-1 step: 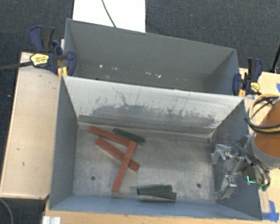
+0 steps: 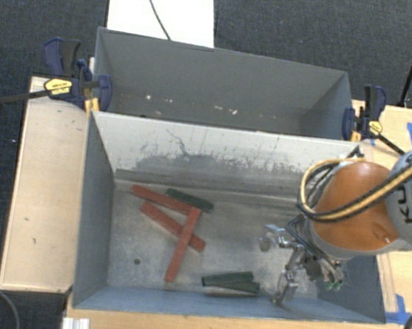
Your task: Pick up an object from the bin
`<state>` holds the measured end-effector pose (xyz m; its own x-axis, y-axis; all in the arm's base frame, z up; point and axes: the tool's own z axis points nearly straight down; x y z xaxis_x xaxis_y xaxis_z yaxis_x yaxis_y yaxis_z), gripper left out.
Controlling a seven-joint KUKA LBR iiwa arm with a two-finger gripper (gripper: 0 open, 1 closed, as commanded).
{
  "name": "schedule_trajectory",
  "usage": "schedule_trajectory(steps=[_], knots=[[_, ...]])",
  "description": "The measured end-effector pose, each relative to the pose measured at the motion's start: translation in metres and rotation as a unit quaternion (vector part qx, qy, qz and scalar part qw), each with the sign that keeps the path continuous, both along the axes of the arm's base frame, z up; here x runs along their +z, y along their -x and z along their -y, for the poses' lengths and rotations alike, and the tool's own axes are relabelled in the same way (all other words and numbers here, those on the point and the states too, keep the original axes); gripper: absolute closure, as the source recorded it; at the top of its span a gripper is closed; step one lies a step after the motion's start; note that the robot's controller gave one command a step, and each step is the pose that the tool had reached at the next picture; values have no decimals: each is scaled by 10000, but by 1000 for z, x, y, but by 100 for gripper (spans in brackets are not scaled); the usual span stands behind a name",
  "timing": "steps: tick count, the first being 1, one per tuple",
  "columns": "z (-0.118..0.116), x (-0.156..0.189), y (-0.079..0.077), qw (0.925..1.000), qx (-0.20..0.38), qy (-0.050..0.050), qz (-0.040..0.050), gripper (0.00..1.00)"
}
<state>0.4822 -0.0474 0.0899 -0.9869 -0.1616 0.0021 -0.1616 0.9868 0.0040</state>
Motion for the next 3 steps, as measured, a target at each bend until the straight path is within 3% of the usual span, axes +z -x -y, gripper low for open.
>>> schedule_trajectory(steps=[1,2,3], knots=[[-59,-18,2,9999,-71,11,73,0],[-56,-20,5,10000,-70,18,28,100],[-75,120,-28,9997,211,15,74,100]])
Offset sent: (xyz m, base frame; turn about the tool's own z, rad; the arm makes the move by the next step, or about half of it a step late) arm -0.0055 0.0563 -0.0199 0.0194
